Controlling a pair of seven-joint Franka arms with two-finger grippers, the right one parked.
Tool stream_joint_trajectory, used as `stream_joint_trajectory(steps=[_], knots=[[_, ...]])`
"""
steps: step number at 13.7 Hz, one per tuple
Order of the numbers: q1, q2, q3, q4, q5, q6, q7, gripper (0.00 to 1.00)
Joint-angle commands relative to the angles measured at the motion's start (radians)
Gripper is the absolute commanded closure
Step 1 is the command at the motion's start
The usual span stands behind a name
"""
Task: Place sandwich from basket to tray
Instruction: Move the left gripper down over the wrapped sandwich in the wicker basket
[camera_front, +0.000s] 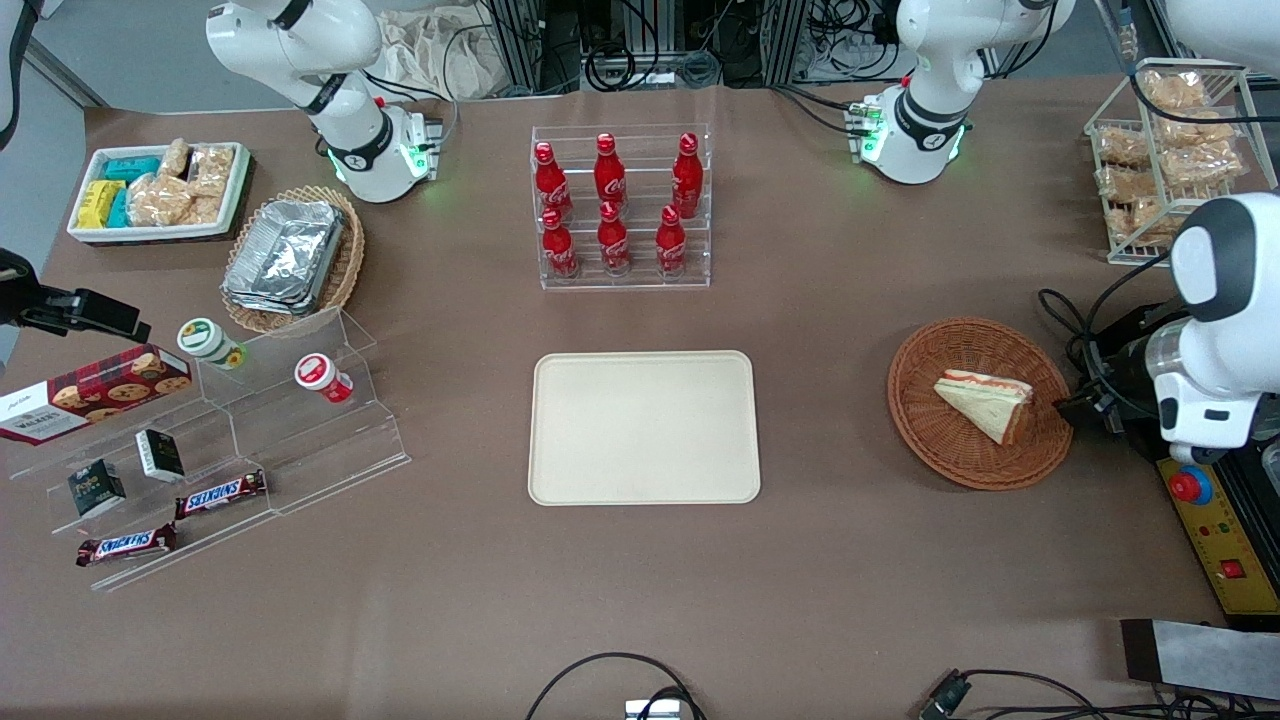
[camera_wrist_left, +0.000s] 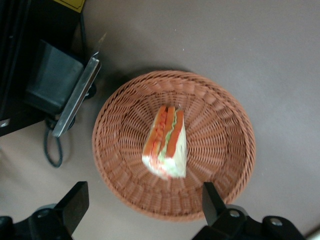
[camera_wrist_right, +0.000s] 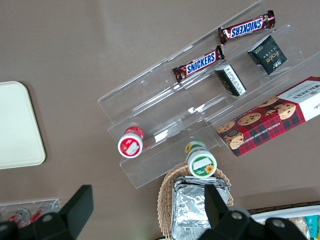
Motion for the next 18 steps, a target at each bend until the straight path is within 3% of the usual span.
stream_joint_trajectory(steps=[1,4,9,18], knots=[[0.004,-0.023,-0.007,-0.102,-0.004,0.133,-0.02,0.0],[0.002,-0.003,-0.007,-0.174,-0.047,0.261,-0.02,0.0],[0.004,0.023,-0.007,-0.301,-0.047,0.463,-0.017,0.0],[0.002,0.05,-0.007,-0.364,-0.053,0.476,-0.01,0.0]])
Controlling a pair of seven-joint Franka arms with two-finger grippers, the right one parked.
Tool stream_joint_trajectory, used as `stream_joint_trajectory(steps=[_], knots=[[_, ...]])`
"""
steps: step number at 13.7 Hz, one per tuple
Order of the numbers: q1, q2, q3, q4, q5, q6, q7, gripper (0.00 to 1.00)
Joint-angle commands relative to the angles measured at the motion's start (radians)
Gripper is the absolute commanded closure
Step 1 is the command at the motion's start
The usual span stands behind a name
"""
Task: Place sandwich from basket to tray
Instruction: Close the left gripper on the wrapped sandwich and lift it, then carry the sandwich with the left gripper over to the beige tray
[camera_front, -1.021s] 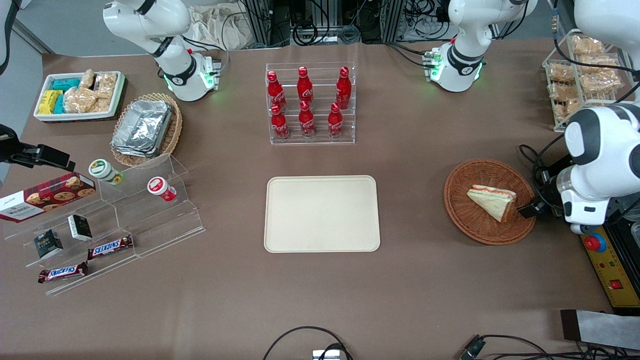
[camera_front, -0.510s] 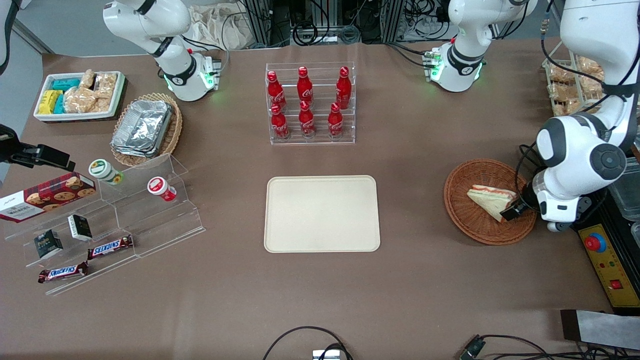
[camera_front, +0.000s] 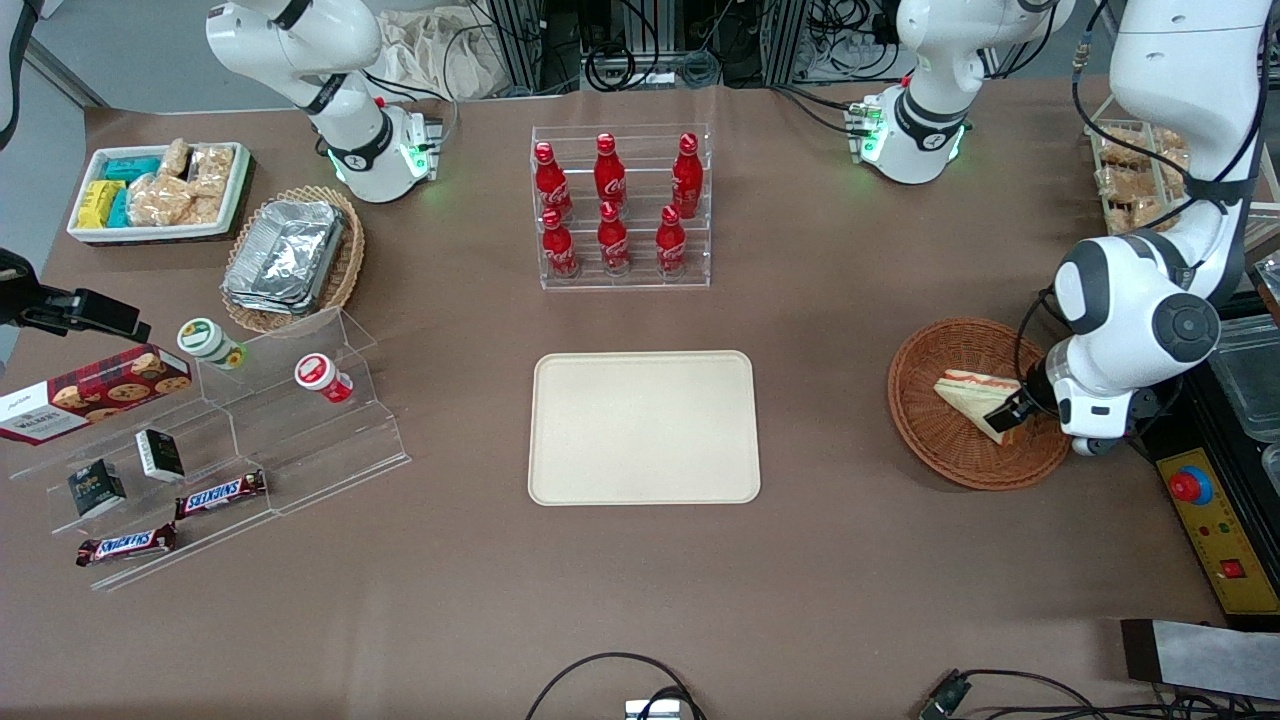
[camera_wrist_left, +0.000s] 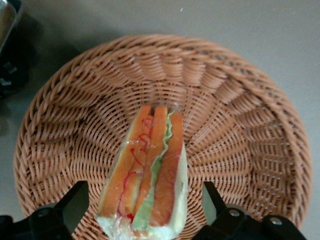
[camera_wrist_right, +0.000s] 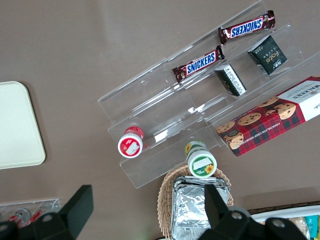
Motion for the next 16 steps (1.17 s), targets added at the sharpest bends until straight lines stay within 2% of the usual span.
stream_joint_trajectory(steps=[1,3,5,6,9,12,14,16], knots=[[0.003,-0.001,-0.005,-0.017,-0.007,0.006,0.001,0.06],[0.003,-0.001,-0.005,-0.01,-0.005,-0.003,0.002,0.4],[0.001,-0.001,-0.006,0.002,-0.005,-0.042,0.001,0.85],[-0.005,-0.001,-0.008,0.011,-0.005,-0.06,-0.012,1.0],[-0.006,-0.015,-0.011,0.106,0.004,-0.19,0.011,1.0],[-0.009,-0.004,-0.037,0.306,0.004,-0.421,0.068,1.0],[-0.011,-0.001,-0.078,0.429,0.004,-0.514,0.109,1.0],[-0.013,0.008,-0.161,0.528,0.007,-0.542,0.105,1.0]])
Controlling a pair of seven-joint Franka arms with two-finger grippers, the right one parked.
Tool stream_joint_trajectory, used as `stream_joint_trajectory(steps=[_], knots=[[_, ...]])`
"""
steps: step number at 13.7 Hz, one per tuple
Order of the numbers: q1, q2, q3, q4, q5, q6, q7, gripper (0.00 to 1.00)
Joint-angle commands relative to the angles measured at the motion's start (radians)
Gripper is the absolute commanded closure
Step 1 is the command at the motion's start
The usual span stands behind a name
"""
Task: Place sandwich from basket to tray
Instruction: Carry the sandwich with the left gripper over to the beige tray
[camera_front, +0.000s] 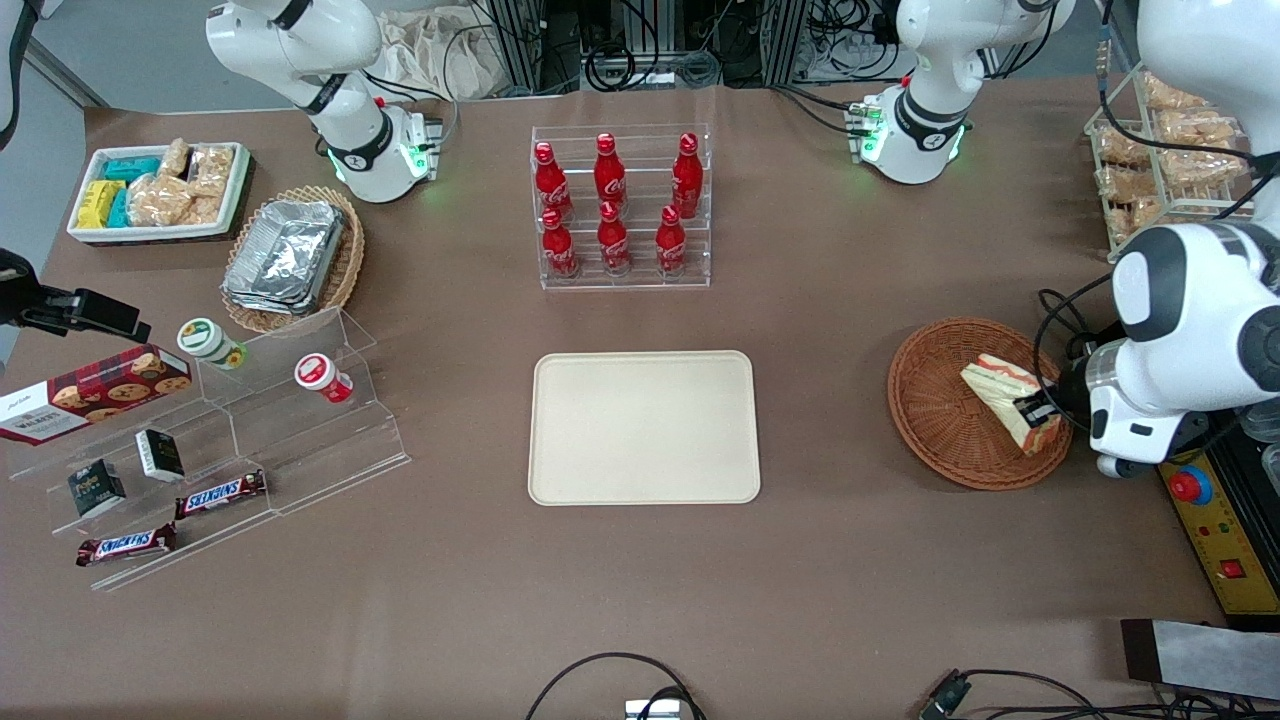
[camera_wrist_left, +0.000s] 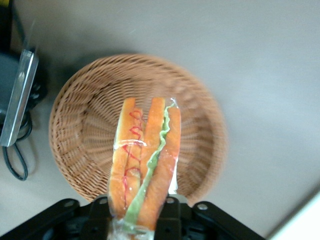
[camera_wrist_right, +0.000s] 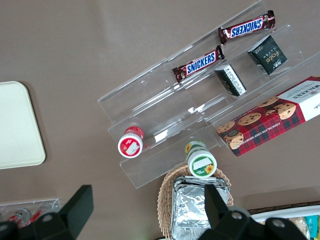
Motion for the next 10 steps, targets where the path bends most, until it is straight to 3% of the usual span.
stream_joint_trajectory(steps=[1,4,6,10], knots=[[-0.016,0.034,-0.103,0.148,0.009,-0.065,0.001,1.0],[-0.154,0.134,-0.122,0.298,0.023,-0.115,-0.001,1.0],[-0.25,0.23,-0.123,0.367,0.115,-0.114,-0.008,1.0],[-0.385,0.445,-0.123,0.534,0.152,-0.061,-0.244,1.0]])
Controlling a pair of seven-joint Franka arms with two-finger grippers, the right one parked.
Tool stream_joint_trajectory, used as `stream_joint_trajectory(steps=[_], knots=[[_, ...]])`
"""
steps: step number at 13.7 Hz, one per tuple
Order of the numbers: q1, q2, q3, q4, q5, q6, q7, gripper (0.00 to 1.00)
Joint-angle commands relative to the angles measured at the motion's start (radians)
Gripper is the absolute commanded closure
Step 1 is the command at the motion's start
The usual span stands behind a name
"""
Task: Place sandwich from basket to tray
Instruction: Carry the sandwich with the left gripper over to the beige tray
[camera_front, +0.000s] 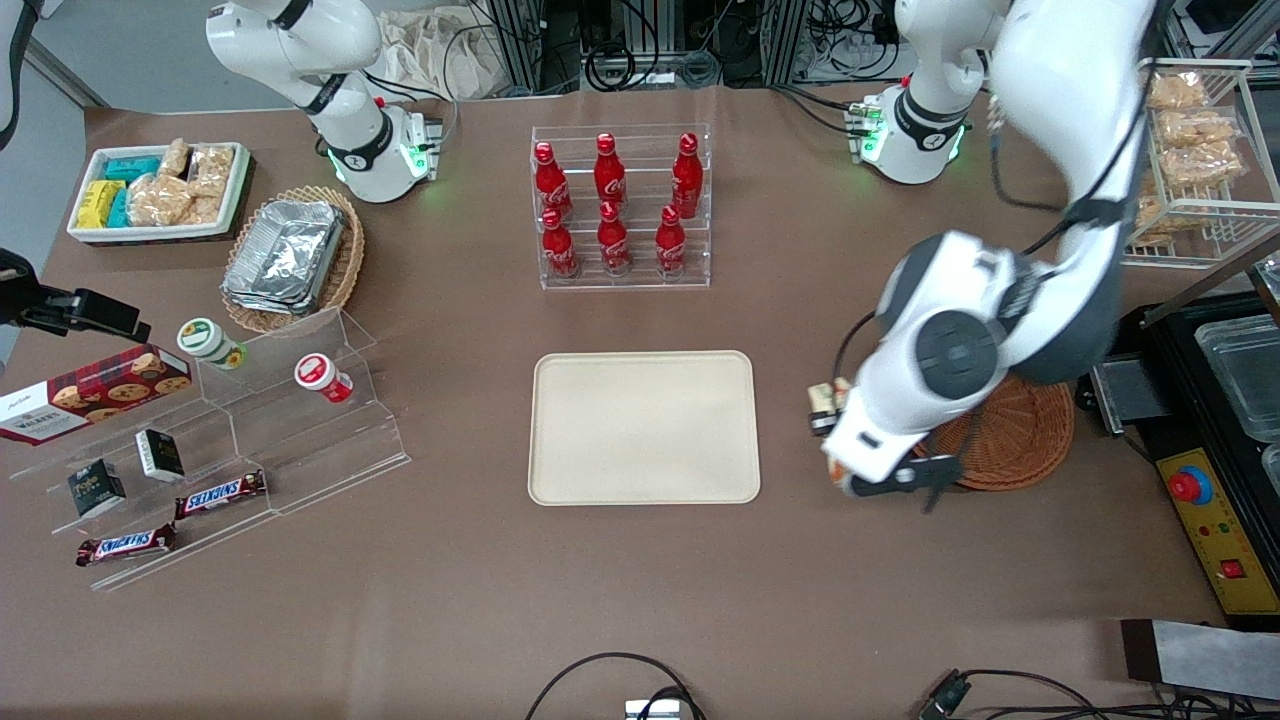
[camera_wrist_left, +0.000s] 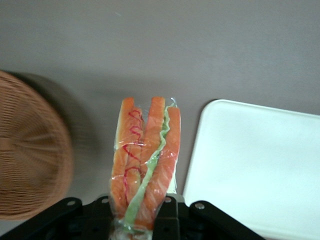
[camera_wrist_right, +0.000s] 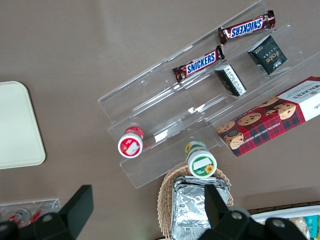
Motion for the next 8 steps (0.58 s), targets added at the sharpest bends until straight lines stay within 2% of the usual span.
stream_joint_trajectory(steps=[1,6,8], knots=[[-0.062,0.152,0.005,0.154,0.019,0.032,-0.085,1.0],[-0.178,0.21,0.003,0.108,0.011,0.065,-0.099,1.0],[-0.202,0.22,0.003,0.039,0.02,0.156,-0.096,1.0]])
